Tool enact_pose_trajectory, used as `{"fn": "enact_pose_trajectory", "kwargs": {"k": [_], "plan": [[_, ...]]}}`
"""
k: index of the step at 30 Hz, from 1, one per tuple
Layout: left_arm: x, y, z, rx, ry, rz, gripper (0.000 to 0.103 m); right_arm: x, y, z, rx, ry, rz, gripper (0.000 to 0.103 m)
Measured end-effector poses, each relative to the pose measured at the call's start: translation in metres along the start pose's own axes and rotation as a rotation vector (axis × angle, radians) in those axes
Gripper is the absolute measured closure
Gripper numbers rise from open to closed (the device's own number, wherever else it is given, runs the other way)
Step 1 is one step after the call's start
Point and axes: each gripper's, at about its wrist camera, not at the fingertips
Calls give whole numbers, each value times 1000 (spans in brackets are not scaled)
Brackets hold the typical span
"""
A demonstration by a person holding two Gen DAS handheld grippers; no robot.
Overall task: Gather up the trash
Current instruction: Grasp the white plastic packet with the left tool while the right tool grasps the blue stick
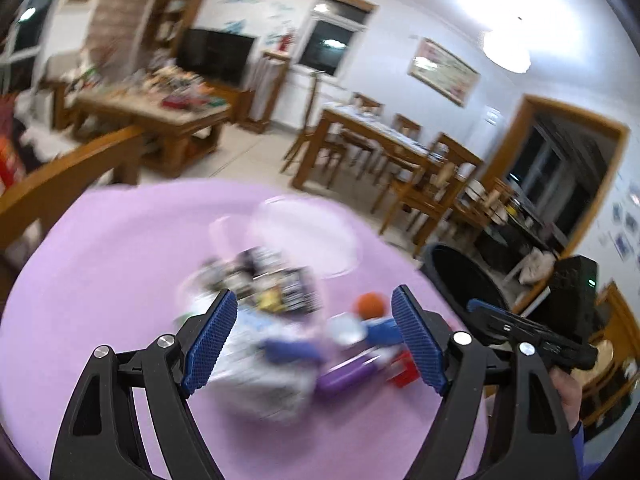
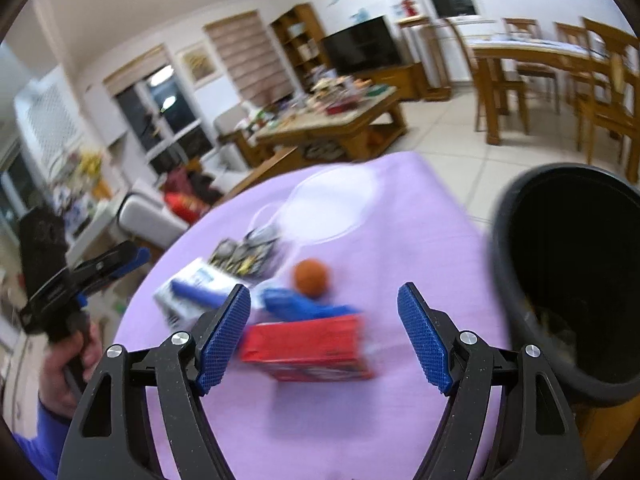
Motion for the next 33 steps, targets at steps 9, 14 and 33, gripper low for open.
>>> {"fn": "enact_pose_trajectory", "kwargs": {"k": [9, 14, 33], "plan": [[-58, -8, -20, -118, -58, 137, 49, -122, -2, -57, -65, 15, 295, 37], [-63, -18, -32, -150, -84, 123, 62, -137, -1, -90, -125, 6, 381, 38], [-37, -17, -32, -121, -54, -71, 84, -110, 6, -92, -115, 84, 289, 101]]}}
Point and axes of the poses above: each gripper's, at about its wrist camera, not at the fingertips, and z roughly against the way its jaws point, x to its right, y to its top, and after that the axes turned 11 degrees about -y, right-handed
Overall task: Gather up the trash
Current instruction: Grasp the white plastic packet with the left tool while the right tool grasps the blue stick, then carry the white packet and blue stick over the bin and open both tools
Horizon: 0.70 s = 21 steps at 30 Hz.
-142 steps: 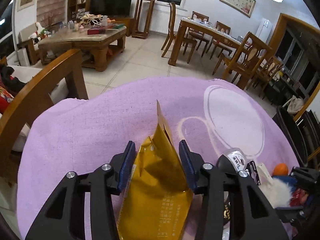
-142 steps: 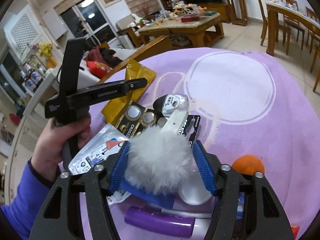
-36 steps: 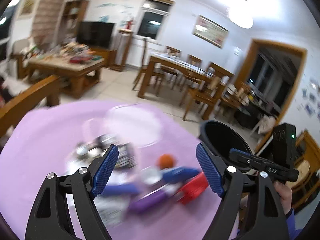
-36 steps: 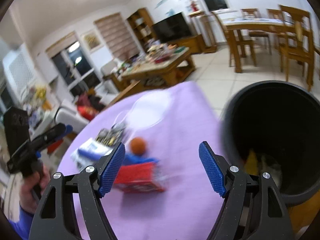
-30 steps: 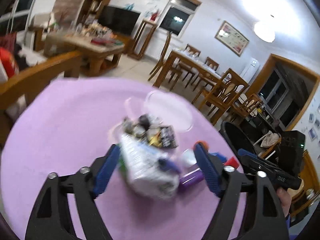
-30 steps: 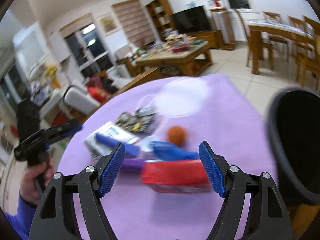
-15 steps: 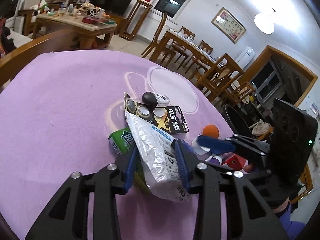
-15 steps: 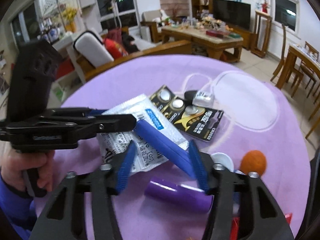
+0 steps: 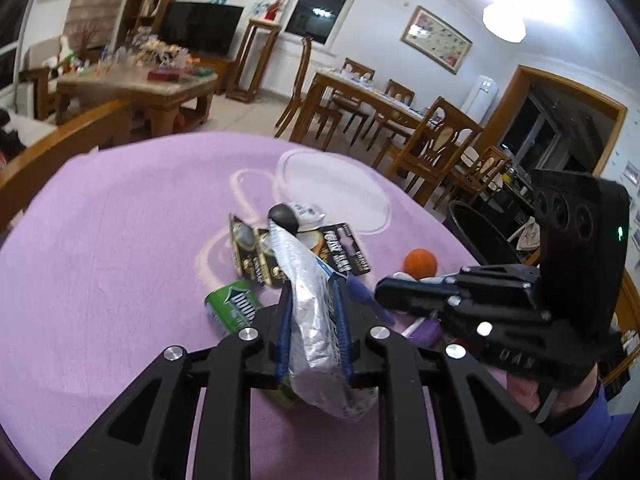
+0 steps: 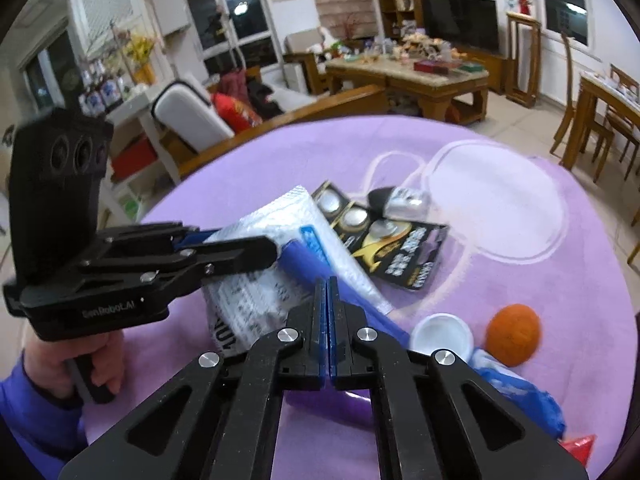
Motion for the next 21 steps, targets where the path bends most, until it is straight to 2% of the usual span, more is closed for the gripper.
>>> {"fn": "enact_pose_trajectory", "kwargs": {"k": [5, 9, 11, 13, 15, 16, 19, 20, 21], "plan": [[10, 5, 4, 19, -6, -21, 86, 15, 2, 29, 59, 37, -46, 101], [14, 6, 0, 0, 19, -30, 86, 3, 1, 24, 16, 8, 58, 98], [14, 6, -2, -5, 12, -18, 86, -11, -2, 14, -3, -18, 117, 83], [17, 5, -2, -4, 19, -18, 86, -21, -6, 2, -26, -62, 181, 77], [18, 5, -2, -7, 36, -23, 85, -28, -7, -6, -29, -97, 219, 65], [18, 4, -1, -7, 30, -19, 86, -29, -7, -9, -27, -106, 232, 64], [16, 3, 1, -5, 39, -24, 86, -29, -8, -11, -24, -100, 230, 64], [15, 4, 1, -5, 35, -21, 86, -27, -8, -11, -29, -90, 219, 68], [15, 4, 1, -4, 32, -19, 86, -25, -7, -12, -36, -84, 212, 78]]}}
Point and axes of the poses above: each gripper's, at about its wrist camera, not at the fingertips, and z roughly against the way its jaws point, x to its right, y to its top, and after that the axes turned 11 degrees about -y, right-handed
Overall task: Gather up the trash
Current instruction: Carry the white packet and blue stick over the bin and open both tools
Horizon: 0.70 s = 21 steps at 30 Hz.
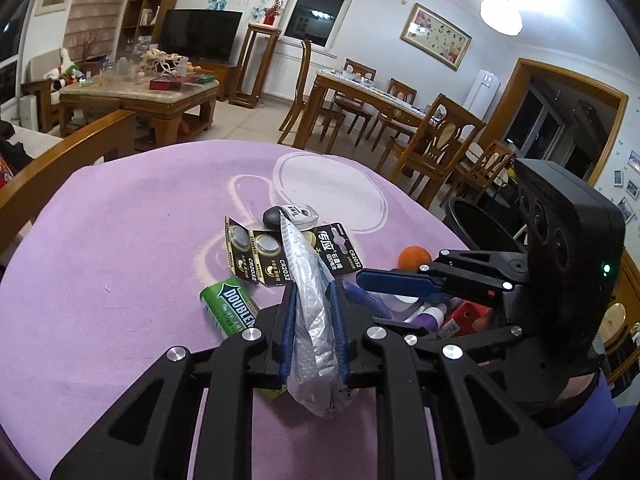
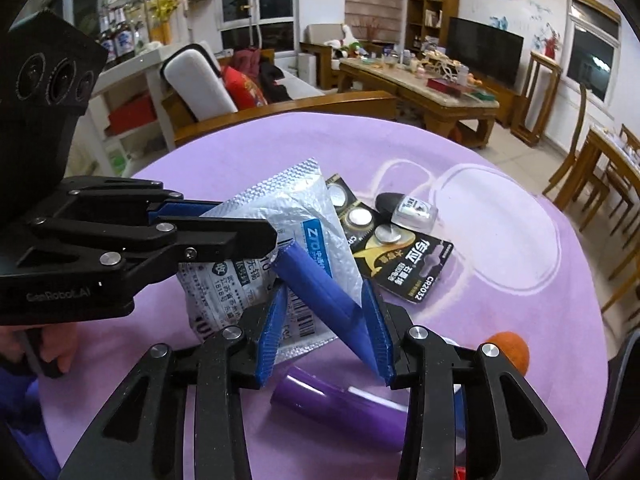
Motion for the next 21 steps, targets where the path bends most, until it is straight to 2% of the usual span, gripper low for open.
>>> {"fn": "enact_pose_trajectory", "kwargs": {"k": [2, 3, 5, 15, 21], "plan": [[-1, 0, 0, 5, -7, 4, 86, 4, -2, 3, 6, -5, -10, 89], [-2, 0, 1, 9, -8, 3, 86, 7, -2, 4, 12, 4, -21, 89], [-1, 1, 2, 23, -2, -4, 86, 17, -4, 14, 47, 42, -81, 98], [23, 21, 13, 109, -27, -60, 86, 91, -15, 99, 297, 122, -367, 97], [64, 43, -6, 111, -109, -105, 86, 141, -40, 135, 353, 62, -470, 97]]}}
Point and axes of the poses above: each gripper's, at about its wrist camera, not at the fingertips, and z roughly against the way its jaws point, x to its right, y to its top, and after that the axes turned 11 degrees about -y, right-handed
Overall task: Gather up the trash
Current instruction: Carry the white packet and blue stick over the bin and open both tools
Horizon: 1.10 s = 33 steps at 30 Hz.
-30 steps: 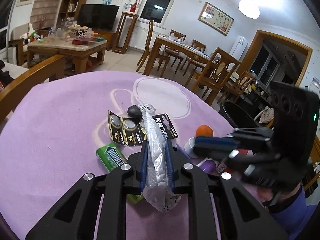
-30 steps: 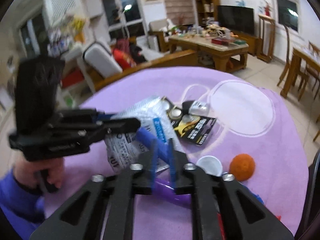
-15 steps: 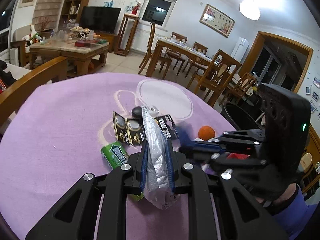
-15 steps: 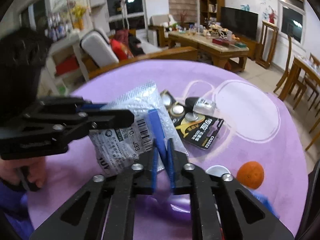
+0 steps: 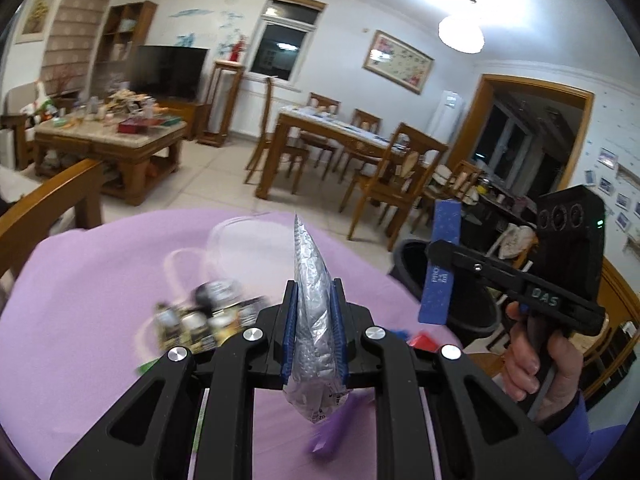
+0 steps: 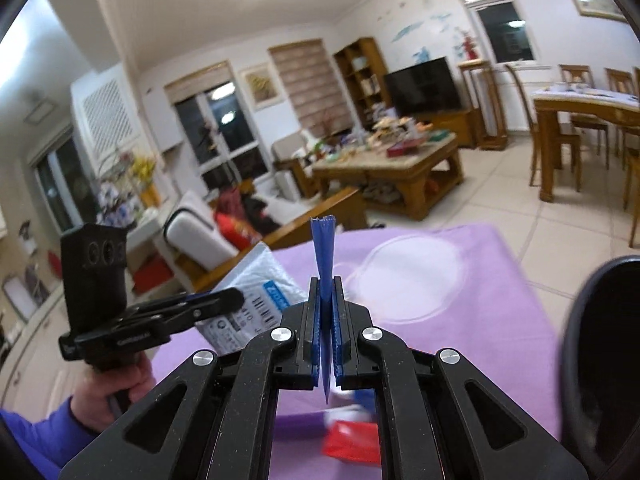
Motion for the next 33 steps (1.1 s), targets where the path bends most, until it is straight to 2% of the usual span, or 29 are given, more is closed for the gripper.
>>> {"fn": "enact_pose_trajectory", "kwargs": {"k": [11, 19, 26, 33], "plan": [[85, 21, -105, -65, -177, -83, 86, 140, -23, 68, 59, -194, -224, 97], [136, 15, -193, -157, -281, -113, 86, 239, -65, 107, 72, -330, -366, 97], [158, 0, -249, -229, -289, -140, 86, 287, -97, 109, 55, -370, -427, 97], [158, -11, -269, -277, -260, -153, 86, 310, -105, 91, 37, -363, -446, 96]]}}
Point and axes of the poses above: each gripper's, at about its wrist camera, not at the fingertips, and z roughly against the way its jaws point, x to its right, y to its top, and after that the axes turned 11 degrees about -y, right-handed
